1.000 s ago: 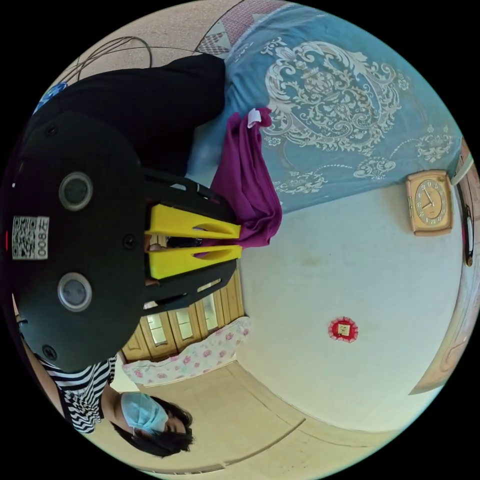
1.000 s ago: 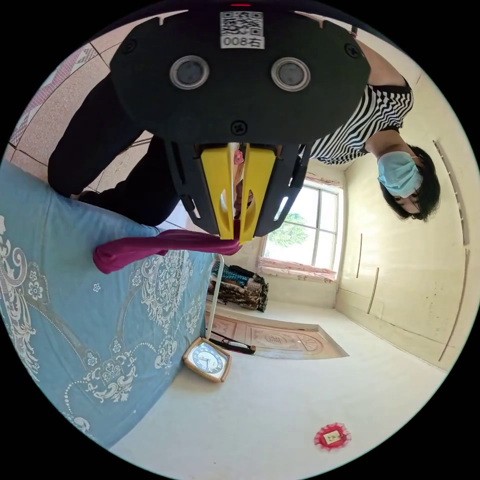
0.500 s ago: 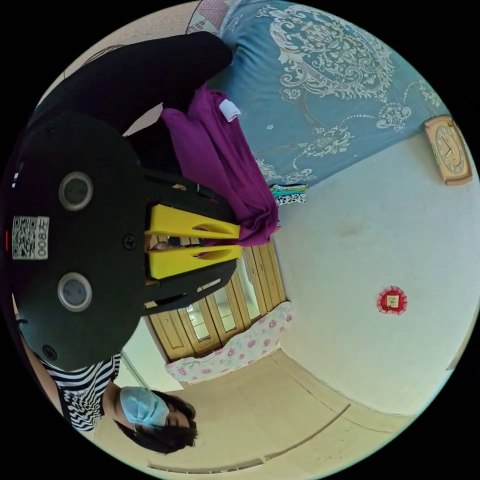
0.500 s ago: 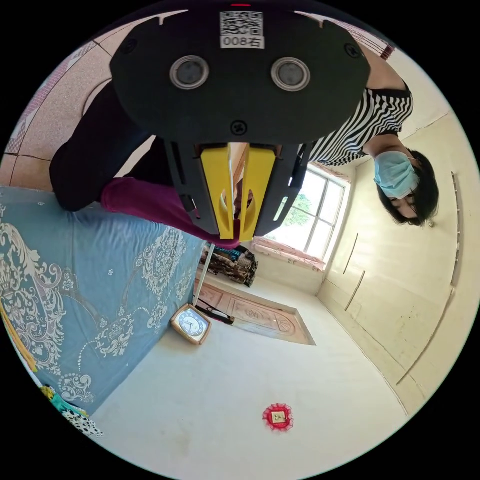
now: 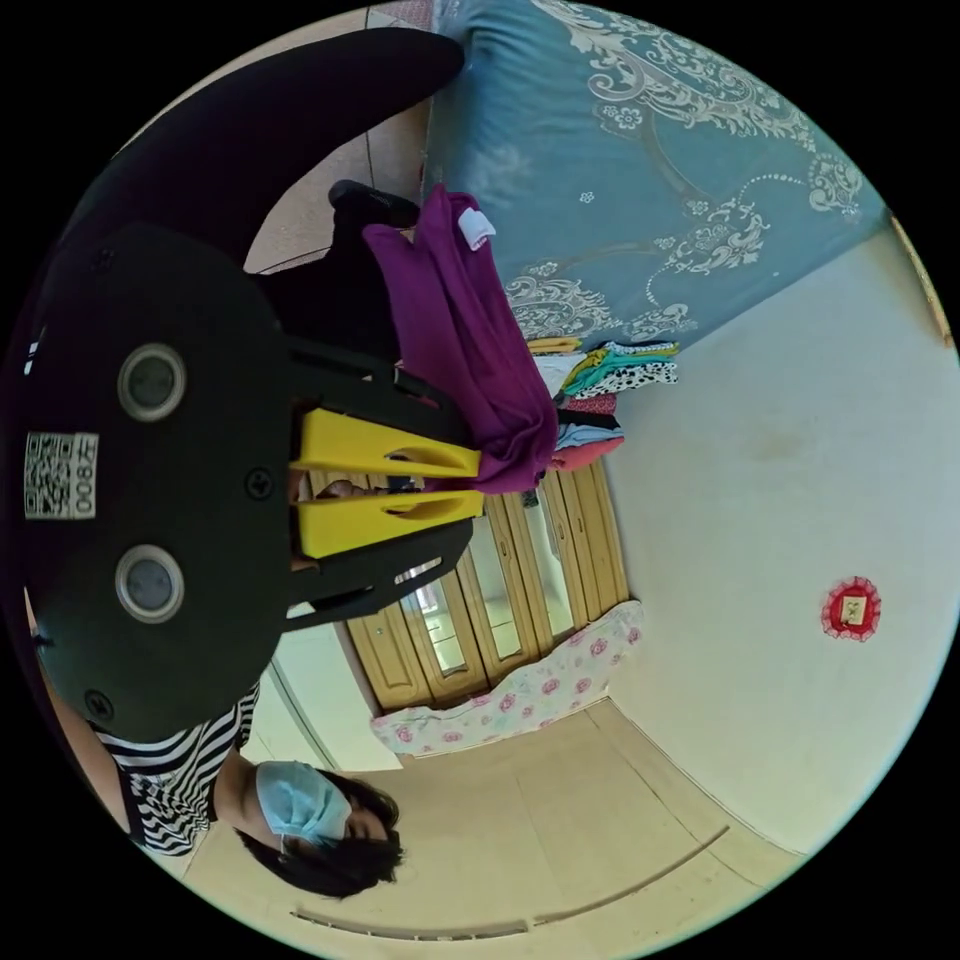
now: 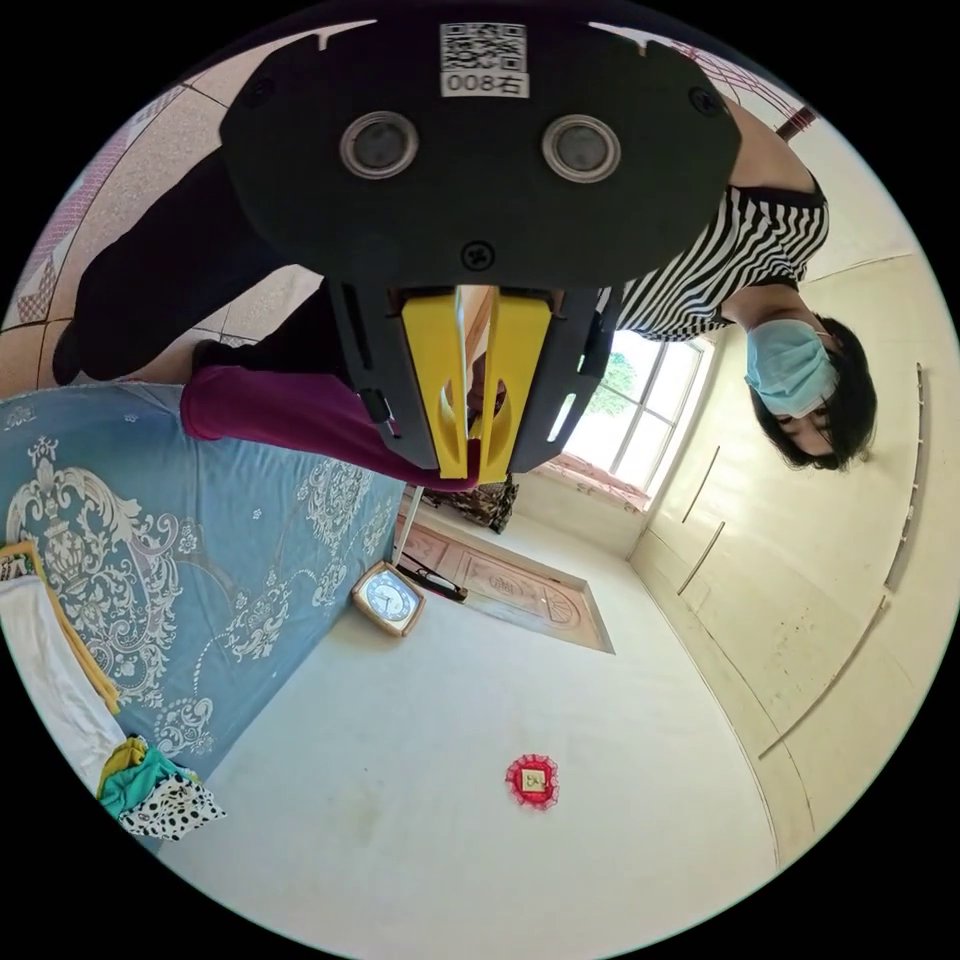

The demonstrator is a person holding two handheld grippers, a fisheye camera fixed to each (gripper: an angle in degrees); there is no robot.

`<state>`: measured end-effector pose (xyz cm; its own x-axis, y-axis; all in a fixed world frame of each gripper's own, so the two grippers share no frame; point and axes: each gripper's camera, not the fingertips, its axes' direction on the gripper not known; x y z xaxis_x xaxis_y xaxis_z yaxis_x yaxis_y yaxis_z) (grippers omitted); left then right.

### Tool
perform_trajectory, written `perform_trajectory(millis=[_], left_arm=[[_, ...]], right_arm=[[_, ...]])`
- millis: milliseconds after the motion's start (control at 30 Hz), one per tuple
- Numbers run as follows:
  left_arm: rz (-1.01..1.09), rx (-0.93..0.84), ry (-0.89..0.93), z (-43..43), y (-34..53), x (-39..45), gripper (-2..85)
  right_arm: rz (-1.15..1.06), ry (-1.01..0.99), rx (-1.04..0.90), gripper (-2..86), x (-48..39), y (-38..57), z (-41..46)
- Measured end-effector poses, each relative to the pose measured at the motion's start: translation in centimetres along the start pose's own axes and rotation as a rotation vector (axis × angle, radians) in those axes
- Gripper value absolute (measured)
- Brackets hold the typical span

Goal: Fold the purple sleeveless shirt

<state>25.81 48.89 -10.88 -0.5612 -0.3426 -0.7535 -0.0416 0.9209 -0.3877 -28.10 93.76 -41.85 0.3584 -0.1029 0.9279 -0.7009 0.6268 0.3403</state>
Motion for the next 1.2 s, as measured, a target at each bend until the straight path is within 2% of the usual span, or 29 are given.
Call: perform_trajectory(millis=[300, 400, 467, 567, 667, 800, 900, 1000, 1133, 1200], left_arm=[[-0.049, -0.121, -0.082, 8.5, -7.8, -13.5, 2.6], [-0.053, -0.126, -0.104, 11.9, -13.6, -18.5, 2.6], [-0.034, -0.116, -0.103, 14.1, -18.3, -20.9, 2.6], [0.085, -0.095, -0.092, 18.5, -27.0, -21.9, 2.6], [0.293, -0.055, -0.075, 22.6, -35.1, -20.7, 2.6], [0.445, -0.030, -0.075, 28.0, -42.5, -23.6, 2.7], [0.425, -0.059, -0.100, 32.3, -45.5, -30.8, 2.7], [0.325, -0.112, -0.142, 36.7, -46.7, -41.0, 2.8], [0.082, -0.278, -0.281, 41.2, -45.8, -56.4, 3.1], [0.017, -0.292, -0.230, 41.1, -45.2, -60.7, 3.3]], right_arm=[[0.085, 0.076, 0.033, 1.7, -2.7, -8.9, -4.7], [0.099, 0.105, 0.008, 1.7, -2.5, -16.5, -5.6], [0.066, 0.133, -0.010, 1.7, -3.3, -25.0, -6.4], [-0.036, 0.178, -0.020, 1.8, -6.7, -37.4, -7.8], [-0.180, 0.225, 0.004, 1.7, -12.0, -48.9, -10.0], [-0.292, 0.364, 0.049, 1.7, -15.8, -58.8, -13.0], [-0.269, 0.473, 0.067, 1.7, -13.8, -64.1, -15.3], [-0.138, 0.569, 0.078, 1.7, -7.6, -67.2, -17.7], [0.176, 0.694, 0.066, 1.7, 4.6, -67.9, -20.8], [0.274, 0.733, 0.051, 1.7, 8.1, -67.3, -21.6]])
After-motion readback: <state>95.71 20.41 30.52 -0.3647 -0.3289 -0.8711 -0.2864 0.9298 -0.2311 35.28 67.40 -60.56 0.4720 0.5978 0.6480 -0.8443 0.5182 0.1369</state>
